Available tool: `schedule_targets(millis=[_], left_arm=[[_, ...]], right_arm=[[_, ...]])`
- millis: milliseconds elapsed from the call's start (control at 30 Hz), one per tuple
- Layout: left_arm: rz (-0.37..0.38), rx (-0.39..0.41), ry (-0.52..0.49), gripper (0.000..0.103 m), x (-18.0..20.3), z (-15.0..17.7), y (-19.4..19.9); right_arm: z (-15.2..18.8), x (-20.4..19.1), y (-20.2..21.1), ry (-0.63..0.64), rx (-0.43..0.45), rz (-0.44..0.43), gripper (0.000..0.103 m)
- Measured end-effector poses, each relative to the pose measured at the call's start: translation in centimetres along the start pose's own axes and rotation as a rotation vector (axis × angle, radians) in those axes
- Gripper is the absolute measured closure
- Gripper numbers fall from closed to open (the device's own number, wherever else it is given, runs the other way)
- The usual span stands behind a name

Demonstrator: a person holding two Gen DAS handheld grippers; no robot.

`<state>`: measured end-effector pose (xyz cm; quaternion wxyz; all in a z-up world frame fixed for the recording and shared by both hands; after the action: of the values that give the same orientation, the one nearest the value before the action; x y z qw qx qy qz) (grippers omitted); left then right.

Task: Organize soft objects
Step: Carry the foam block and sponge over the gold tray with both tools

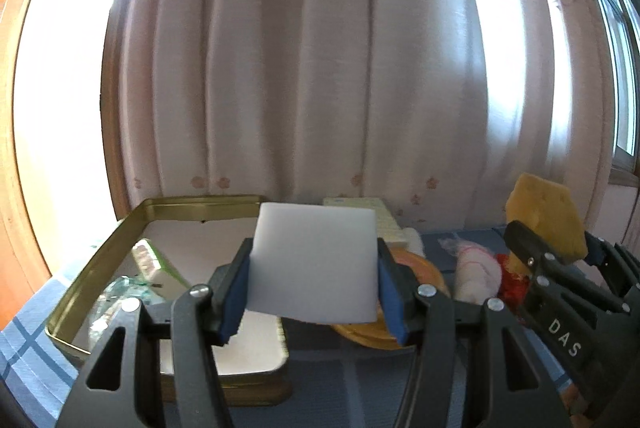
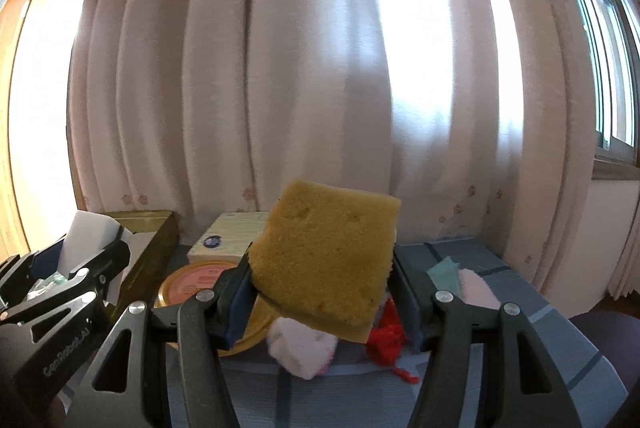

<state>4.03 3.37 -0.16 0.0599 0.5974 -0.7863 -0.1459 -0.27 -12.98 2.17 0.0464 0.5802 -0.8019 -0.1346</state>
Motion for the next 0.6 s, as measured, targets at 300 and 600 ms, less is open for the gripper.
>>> schedule_targets(millis=[300, 600], left_arm=[[-0.062, -0.013, 0.051, 0.047, -3.9, 0.4, -0.3], [-0.141, -0.025, 0.077, 0.047, -7.8, 0.7, -0.9]], right_arm=[[0.4, -2.8, 0.2, 0.033, -0.005, -0.053, 0.04], [0.7, -6.5, 0.1, 0.088, 0.004, -0.11, 0.04]])
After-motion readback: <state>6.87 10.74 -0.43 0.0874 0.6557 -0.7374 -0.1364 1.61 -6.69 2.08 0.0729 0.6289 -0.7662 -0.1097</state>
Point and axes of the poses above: each gripper's, at about its wrist camera, not at the fingertips, and y roughly against the way its jaws point, x to its right, z to its underside, the point moved 2 cm from there along -y, roughly the way its jaws point, and after that the axes turned 8 degrees about -y, right-handed, at the moved point
